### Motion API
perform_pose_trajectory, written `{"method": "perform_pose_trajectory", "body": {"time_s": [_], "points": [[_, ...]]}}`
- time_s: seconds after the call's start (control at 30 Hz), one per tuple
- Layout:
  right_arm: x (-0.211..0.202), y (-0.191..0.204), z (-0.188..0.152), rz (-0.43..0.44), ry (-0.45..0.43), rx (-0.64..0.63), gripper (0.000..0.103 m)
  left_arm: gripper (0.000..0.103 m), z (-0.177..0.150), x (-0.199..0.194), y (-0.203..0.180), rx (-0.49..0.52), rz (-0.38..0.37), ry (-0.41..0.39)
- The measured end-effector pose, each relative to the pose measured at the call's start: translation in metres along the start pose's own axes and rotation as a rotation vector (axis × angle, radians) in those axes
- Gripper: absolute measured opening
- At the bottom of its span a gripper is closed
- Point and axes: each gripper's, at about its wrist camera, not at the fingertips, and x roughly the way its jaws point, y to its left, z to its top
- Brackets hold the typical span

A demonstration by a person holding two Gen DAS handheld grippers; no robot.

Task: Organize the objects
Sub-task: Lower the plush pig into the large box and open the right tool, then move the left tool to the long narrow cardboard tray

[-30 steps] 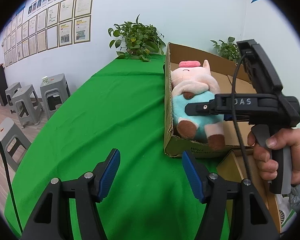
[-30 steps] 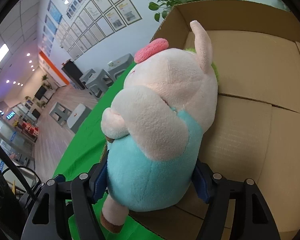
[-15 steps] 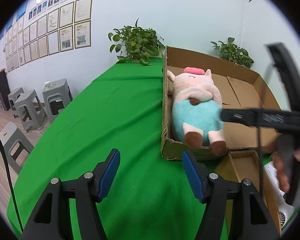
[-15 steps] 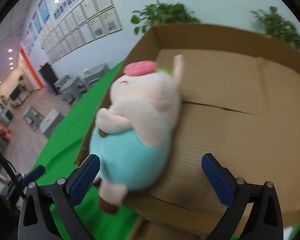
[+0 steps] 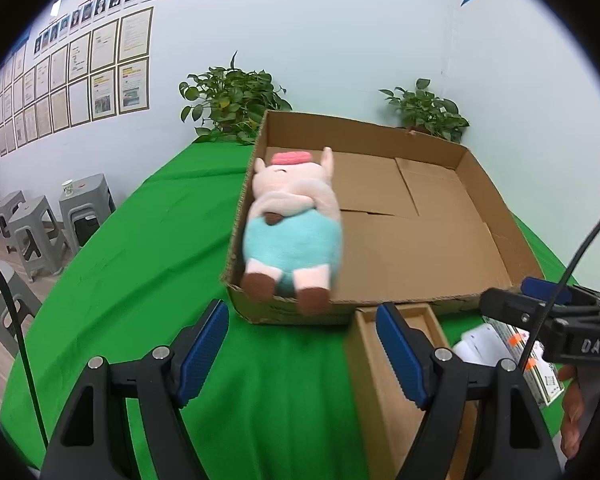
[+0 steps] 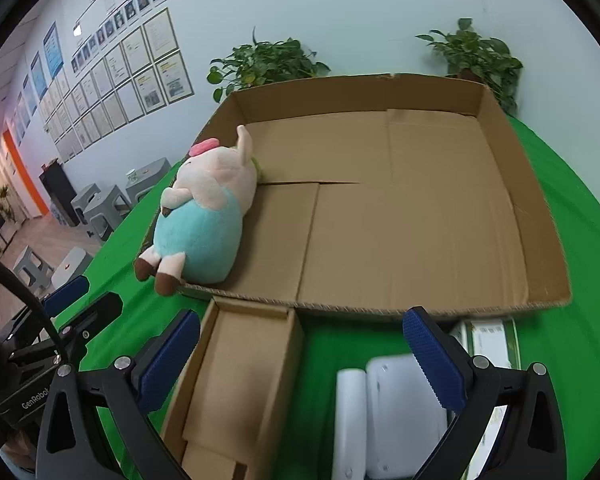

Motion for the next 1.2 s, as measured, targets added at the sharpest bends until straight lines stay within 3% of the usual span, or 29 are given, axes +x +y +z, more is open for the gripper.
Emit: {"method": "perform_pose_trajectory", "body": {"time_s": [0.33, 0.67, 0.73, 0.77, 0.8, 0.83, 0.87, 0.93, 1.0, 1.03, 1.07, 1.1, 1.13, 1.17, 1.2], "points": [[-0.047, -0.039, -0.03, -0.03, -0.06, 0.003, 0.102, 0.076, -0.011, -0.018, -0.03, 0.019, -0.001, 0.01], [-0.054, -0.057, -0.05, -0.003, -0.051, 0.012, 0.102, 0.076, -0.02, -0.031, -0.054, 0.032, -0.025, -0.001], [-0.056, -0.059, -0.053, 0.002, -0.053, 0.012, 0.1, 0.065, -0.022, -0.034, -0.057, 0.042, -0.021, -0.011], [-0.057, -0.061, -0.055, 0.01, -0.053, 0.014, 0.089, 0.058, -0.022, -0.034, -0.059, 0.047, -0.021, -0.012], [-0.057, -0.062, -0.055, 0.014, -0.052, 0.012, 0.08, 0.035, -0.023, -0.035, -0.06, 0.053, -0.028, -0.008], [-0.059, -0.062, -0.057, 0.007, -0.053, 0.004, 0.053, 0.0, -0.024, -0.035, -0.062, 0.059, -0.04, 0.001], [-0.059, -0.061, -0.058, -0.011, -0.053, -0.008, 0.025, 0.003, -0.024, -0.035, -0.063, 0.065, -0.041, 0.005], [-0.058, -0.06, -0.062, -0.037, -0.049, -0.033, 0.014, 0.002, -0.026, -0.041, -0.066, 0.076, -0.029, -0.032], [-0.06, -0.058, -0.066, -0.046, -0.055, -0.044, 0.014, 0.004, -0.025, -0.046, -0.067, 0.067, -0.03, -0.048], [-0.06, -0.058, -0.067, -0.048, -0.057, -0.045, 0.018, 0.02, -0.024, -0.045, -0.066, 0.058, -0.019, -0.039], [-0.061, -0.058, -0.068, -0.054, -0.055, -0.043, 0.036, 0.035, -0.024, -0.043, -0.065, 0.051, -0.015, -0.024], [-0.061, -0.059, -0.069, -0.055, -0.052, -0.038, 0.052, 0.074, -0.024, -0.042, -0.063, 0.042, -0.013, -0.019], [-0.061, -0.06, -0.07, -0.041, -0.052, -0.027, 0.091, 0.093, -0.025, -0.044, -0.061, 0.029, -0.006, -0.03], [-0.063, -0.061, -0.071, -0.021, -0.061, -0.012, 0.102, 0.093, -0.028, -0.048, -0.057, 0.009, -0.002, -0.064], [-0.067, -0.064, -0.072, -0.002, -0.08, 0.007, 0.102, 0.093, -0.029, -0.05, -0.055, 0.001, -0.008, -0.074]]}}
